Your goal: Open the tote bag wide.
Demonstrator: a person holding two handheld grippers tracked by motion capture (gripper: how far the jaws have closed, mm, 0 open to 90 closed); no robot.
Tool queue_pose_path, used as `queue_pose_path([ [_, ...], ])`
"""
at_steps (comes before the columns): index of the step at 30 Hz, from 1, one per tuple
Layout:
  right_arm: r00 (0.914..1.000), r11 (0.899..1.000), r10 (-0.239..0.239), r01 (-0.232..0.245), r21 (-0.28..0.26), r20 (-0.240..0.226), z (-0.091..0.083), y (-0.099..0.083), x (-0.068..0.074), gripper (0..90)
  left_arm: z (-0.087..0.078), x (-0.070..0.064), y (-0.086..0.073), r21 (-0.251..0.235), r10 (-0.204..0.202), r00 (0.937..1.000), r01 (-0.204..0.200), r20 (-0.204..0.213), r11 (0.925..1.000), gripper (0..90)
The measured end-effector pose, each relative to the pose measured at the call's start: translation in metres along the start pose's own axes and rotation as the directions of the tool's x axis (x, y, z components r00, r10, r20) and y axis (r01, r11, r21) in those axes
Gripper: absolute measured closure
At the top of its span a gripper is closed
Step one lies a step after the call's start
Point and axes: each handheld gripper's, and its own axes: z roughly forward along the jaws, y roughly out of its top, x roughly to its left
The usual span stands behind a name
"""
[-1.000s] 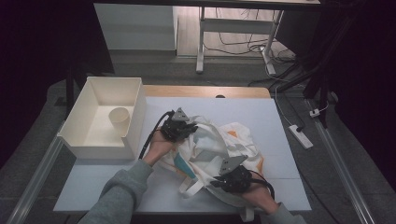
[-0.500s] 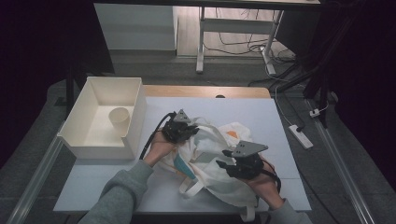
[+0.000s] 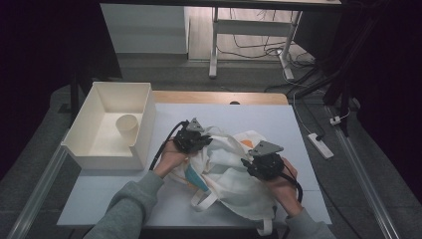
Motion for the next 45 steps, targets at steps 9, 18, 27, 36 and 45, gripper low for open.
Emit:
queue_pose_path([
  [9, 0.9996, 0.995, -0.023, 0.021, 0.102, 0.018, 0.024, -0.010, -0.004, 79.6, 0.004, -0.003, -0.001, 0.013, 0.012, 0.9999, -0.012, 0.004, 0.9998, 85.0],
  [18, 0.9992, 0.997, -0.004, 0.000, 0.080, 0.040, 0.019, -0.011, -0.012, 88.0, 0.005, -0.003, -0.002, 0.015, 0.009, 0.9999, -0.009, 0.008, 0.9998, 85.0],
  [27, 0.9975, 1.000, -0.006, 0.005, 0.015, 0.070, -0.001, -0.007, -0.021, 89.1, 0.000, -0.001, -0.002, -0.003, 0.011, 0.9996, -0.011, 0.024, 0.9999, 85.0],
  [36, 0.9924, 0.999, 0.032, -0.028, -0.035, 0.119, -0.017, -0.006, -0.047, 89.4, 0.000, -0.011, 0.001, -0.012, 0.050, 0.9984, -0.049, 0.026, 0.9987, 85.0],
  [45, 0.9874, 0.997, 0.070, -0.068, -0.024, 0.141, 0.004, -0.009, -0.075, 89.4, 0.004, -0.016, 0.002, -0.004, 0.076, 0.9970, -0.075, 0.019, 0.9971, 84.9],
])
